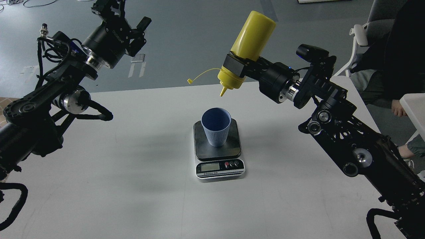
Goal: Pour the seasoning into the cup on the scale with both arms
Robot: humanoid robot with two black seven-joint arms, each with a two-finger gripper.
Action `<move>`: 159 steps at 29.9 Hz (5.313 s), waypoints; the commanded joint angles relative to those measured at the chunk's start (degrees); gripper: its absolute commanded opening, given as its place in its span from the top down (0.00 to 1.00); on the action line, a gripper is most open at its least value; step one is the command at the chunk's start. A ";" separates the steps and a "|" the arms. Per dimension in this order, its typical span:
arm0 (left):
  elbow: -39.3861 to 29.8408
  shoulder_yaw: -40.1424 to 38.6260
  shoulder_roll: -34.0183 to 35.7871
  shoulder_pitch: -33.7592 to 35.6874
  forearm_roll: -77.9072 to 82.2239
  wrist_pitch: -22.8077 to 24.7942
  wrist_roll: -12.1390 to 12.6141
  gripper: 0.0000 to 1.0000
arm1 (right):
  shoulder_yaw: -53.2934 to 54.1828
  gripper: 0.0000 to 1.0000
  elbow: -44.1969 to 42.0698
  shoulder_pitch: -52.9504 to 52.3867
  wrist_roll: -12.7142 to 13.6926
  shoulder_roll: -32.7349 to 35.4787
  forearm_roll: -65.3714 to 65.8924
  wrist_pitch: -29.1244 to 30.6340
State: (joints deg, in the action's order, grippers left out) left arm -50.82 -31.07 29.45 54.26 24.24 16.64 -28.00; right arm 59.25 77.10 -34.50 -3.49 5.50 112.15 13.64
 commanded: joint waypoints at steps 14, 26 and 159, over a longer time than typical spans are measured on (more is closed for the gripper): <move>-0.94 -0.31 1.23 -0.03 -0.07 0.67 0.00 0.02 | -2.22 1.00 3.41 1.71 -0.56 0.83 4.05 -5.28; -1.12 0.39 0.17 -0.47 0.01 0.23 0.00 0.02 | 17.56 1.00 2.79 2.85 8.25 -5.50 -68.26 -1.78; 3.19 2.16 -7.28 12.36 -5.00 7.35 0.00 0.02 | 24.60 0.01 -1.51 -5.14 12.54 9.89 -89.57 14.36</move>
State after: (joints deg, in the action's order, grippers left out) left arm -48.30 -28.46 25.74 66.88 19.25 24.00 -28.00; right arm 84.09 76.22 -39.34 9.34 19.70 18.85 27.98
